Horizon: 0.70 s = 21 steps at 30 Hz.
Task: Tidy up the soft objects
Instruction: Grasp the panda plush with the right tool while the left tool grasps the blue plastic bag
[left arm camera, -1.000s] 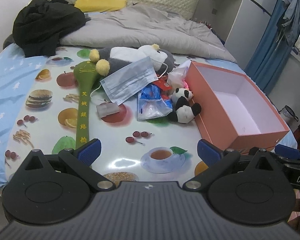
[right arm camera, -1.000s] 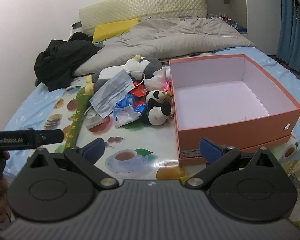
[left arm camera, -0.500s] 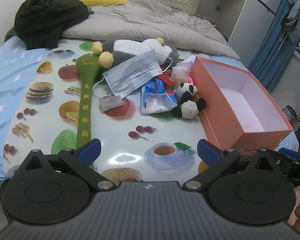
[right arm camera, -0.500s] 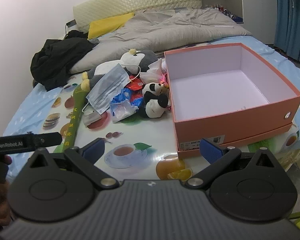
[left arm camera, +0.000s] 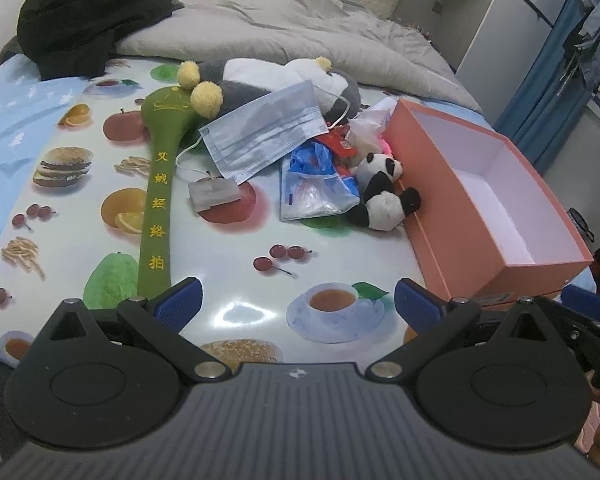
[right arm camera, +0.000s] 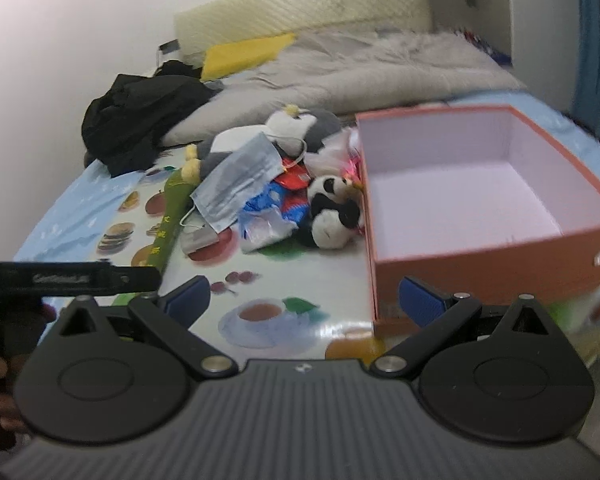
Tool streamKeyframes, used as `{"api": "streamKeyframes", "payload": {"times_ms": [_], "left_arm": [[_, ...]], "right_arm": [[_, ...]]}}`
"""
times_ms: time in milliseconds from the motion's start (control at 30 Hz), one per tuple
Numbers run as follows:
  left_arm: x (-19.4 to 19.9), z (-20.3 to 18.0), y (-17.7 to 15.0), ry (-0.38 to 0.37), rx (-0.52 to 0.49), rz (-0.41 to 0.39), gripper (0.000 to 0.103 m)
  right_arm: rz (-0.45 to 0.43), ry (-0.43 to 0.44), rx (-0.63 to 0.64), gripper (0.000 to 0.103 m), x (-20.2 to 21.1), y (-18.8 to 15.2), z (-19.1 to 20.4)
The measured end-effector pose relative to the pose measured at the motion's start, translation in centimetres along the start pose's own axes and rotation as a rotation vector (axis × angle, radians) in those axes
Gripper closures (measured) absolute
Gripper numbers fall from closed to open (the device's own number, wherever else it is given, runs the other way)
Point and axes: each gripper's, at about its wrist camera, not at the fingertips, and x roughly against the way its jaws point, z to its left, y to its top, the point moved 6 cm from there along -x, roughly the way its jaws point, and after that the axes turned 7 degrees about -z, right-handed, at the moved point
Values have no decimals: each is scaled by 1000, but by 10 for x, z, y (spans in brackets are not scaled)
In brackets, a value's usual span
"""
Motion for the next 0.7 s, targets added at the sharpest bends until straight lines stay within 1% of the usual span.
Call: {"api": "streamKeyframes", "payload": {"times_ms": [67, 167, 233, 267, 300, 367, 500, 567, 667, 700], "left_arm": [[-9, 3, 2, -1, 8, 4, 0], [-25, 7, 7, 2, 8, 8, 0], [-35, 9, 11, 0, 6, 8, 0], [-40, 11, 14, -1, 8, 5, 0], [-44, 12, 17, 2, 12, -1, 0], [-52, 14, 24, 0, 24, -13, 0], [-68, 17, 40, -24, 58, -34, 1], [-79, 18, 47, -43, 75, -38, 1], [-94, 17, 55, -77, 96, -37, 1], [-99, 16, 57, -82, 97, -37, 1]], "right_arm": [[2, 2, 25, 1, -8, 2, 5], [5, 14, 64, 10, -22, 5, 13], [-9, 6, 95, 19, -30, 8, 17], [-17, -5, 119, 30, -34, 9, 19], [-24, -14, 140, 32, -39, 10, 22], [-36, 8, 146, 33, -48, 13, 25], [-50, -4, 150, 31, -69, 19, 29], [-45, 6, 155, 31, -81, 21, 31], [-43, -27, 208, 30, -97, 22, 36], [-31, -11, 198, 30, -104, 22, 36]]}}
